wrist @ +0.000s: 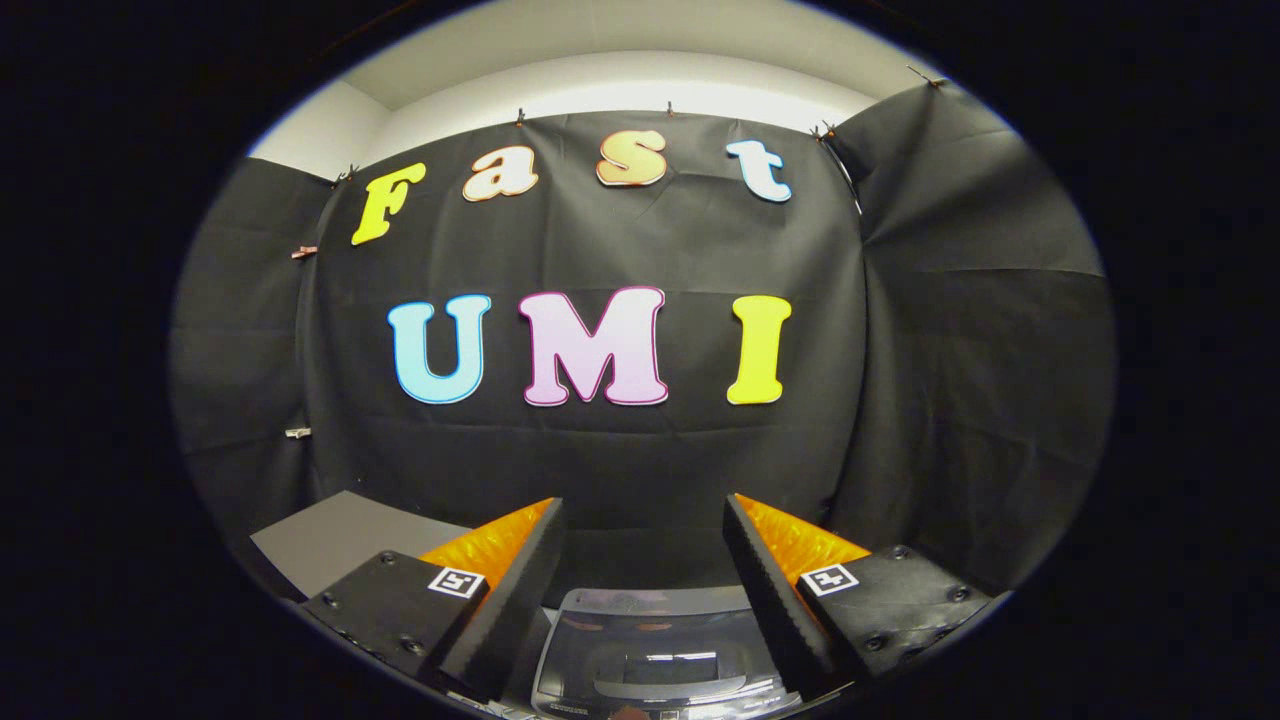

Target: Put the clothes into the washing machine and then close the washing machine lid.

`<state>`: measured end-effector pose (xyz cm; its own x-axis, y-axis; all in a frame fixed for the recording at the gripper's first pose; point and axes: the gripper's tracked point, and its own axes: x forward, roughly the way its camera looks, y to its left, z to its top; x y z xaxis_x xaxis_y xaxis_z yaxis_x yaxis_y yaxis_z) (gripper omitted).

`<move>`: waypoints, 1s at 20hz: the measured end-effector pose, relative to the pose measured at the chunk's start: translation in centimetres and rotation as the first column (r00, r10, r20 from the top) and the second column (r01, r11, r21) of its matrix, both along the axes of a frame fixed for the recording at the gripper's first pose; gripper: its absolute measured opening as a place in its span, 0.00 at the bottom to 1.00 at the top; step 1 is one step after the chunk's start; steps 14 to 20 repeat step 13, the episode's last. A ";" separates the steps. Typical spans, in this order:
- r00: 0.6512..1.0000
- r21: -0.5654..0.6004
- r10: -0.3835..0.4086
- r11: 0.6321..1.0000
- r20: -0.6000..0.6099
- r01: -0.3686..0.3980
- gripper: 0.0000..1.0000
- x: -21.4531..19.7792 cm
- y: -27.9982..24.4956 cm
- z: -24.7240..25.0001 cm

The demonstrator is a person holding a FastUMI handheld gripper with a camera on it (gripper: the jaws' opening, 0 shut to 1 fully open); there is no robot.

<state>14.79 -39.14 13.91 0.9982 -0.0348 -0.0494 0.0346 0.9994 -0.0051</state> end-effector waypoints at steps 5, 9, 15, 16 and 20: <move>0.999 -0.017 -0.028 0.999 0.046 0.029 0.99 -2.5 0.3 1.5; 0.997 -0.013 -0.050 0.999 0.059 0.051 0.99 -3.6 0.5 1.8; 0.997 -0.015 -0.058 0.998 0.055 0.059 0.99 -4.1 0.5 1.8; 0.997 -0.015 -0.058 0.998 0.055 0.059 0.99 -4.1 0.5 1.8; 0.997 -0.015 -0.058 0.998 0.055 0.059 0.99 -4.1 0.5 1.8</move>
